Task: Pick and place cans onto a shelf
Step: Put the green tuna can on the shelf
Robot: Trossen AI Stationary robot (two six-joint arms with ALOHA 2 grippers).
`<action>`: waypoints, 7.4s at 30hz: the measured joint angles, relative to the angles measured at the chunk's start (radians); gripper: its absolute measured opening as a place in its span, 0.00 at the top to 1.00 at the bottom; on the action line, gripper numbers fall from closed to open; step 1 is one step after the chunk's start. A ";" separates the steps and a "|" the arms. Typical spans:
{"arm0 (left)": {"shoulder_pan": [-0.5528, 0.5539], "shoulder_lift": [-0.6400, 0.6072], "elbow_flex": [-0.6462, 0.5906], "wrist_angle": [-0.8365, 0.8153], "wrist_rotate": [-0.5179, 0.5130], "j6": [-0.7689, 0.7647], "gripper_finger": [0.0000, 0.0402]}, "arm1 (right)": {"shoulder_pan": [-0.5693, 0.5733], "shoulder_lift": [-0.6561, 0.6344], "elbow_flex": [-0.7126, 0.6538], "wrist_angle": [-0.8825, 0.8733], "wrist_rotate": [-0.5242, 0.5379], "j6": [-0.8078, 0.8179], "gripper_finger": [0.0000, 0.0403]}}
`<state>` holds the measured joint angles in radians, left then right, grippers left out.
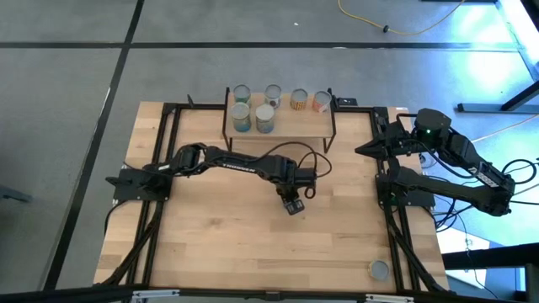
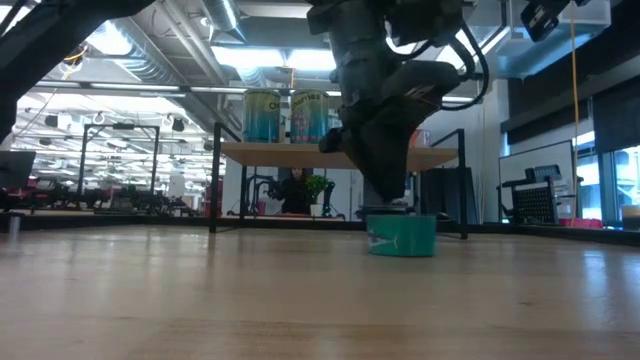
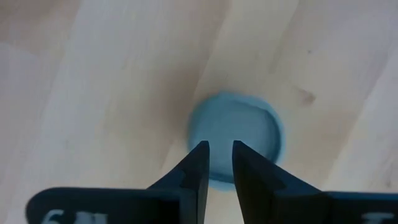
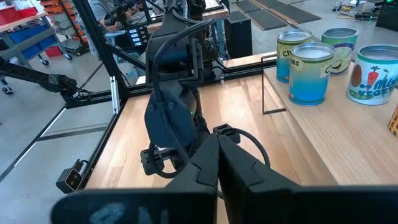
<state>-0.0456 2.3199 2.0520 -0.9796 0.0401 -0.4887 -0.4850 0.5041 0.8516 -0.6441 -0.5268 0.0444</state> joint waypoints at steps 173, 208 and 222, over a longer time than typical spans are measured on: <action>-0.047 -1.707 -1.232 0.360 -0.053 0.185 0.96 | 0.626 1.583 0.740 -0.297 0.490 0.024 0.99; -0.047 -1.707 -1.232 0.370 -0.091 0.229 0.96 | 0.254 1.548 1.439 -0.927 0.593 0.027 1.00; -0.047 -1.707 -1.232 0.371 -0.269 0.229 0.96 | 0.085 1.549 1.257 -0.775 0.530 -0.183 1.00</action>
<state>-0.0921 0.6128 0.8200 -0.6087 -0.2289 -0.2596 -0.3996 2.0526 2.1090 -1.4186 0.0031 -0.1387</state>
